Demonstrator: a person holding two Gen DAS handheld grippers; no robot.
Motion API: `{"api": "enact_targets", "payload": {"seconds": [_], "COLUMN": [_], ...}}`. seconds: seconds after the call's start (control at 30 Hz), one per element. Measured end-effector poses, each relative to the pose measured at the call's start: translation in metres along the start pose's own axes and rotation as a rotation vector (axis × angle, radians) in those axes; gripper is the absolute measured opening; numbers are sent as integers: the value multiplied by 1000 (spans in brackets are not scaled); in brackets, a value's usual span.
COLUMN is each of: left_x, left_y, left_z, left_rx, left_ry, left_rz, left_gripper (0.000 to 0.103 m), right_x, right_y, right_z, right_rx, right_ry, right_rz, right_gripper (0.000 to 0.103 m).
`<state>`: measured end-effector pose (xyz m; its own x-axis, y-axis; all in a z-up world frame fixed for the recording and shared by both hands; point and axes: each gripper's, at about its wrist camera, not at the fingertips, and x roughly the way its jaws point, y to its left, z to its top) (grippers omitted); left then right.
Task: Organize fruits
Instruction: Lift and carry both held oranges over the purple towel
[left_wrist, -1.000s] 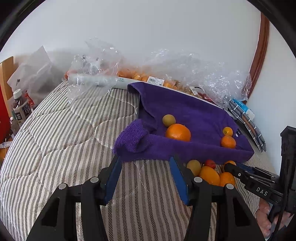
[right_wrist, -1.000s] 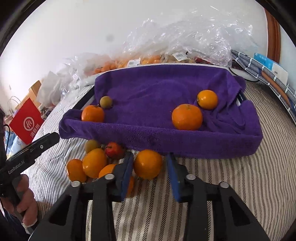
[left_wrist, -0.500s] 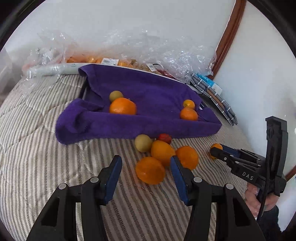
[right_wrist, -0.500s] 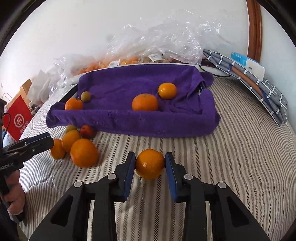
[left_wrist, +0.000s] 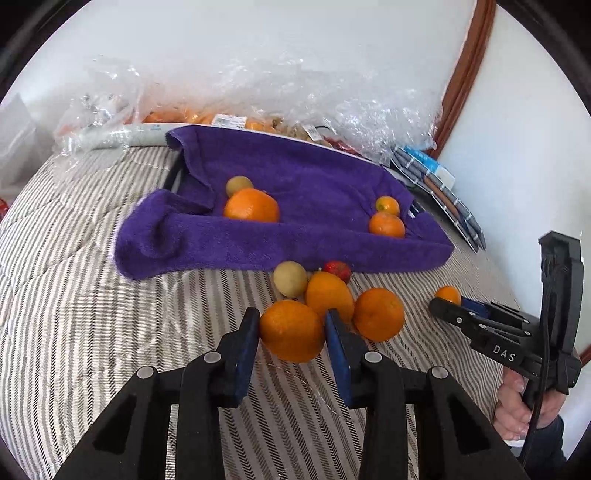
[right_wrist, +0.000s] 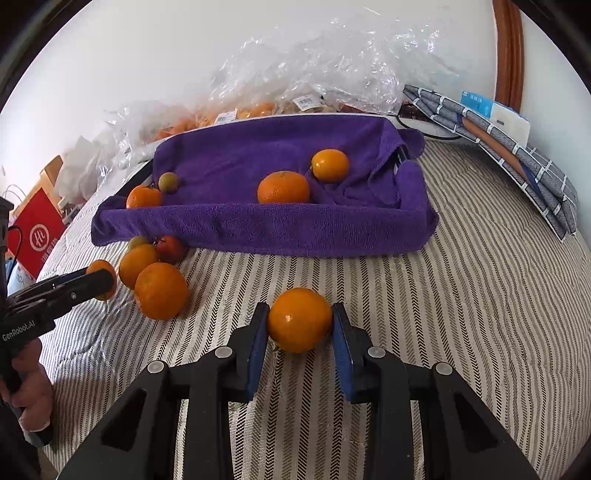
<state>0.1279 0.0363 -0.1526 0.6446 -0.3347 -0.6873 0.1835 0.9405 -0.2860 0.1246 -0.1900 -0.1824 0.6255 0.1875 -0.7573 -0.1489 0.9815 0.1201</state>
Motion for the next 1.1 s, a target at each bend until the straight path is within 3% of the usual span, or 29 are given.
{"api": "enact_targets", "payload": {"seconds": [0.33,1.1], "left_x": [-8,-27], "left_y": [4,24], "left_z": [4,10], "left_rx": [-8,-104], "left_ry": [-51,-158], "left_rz": [27,81], "left_gripper": [34,34], "right_x": [-14,-43], "right_y": [-8,-14], "right_z": [-1,-6], "right_rx": [42,90], "right_ry": [-71,-99], "right_rz": [23,7], "right_gripper": [33,33]}}
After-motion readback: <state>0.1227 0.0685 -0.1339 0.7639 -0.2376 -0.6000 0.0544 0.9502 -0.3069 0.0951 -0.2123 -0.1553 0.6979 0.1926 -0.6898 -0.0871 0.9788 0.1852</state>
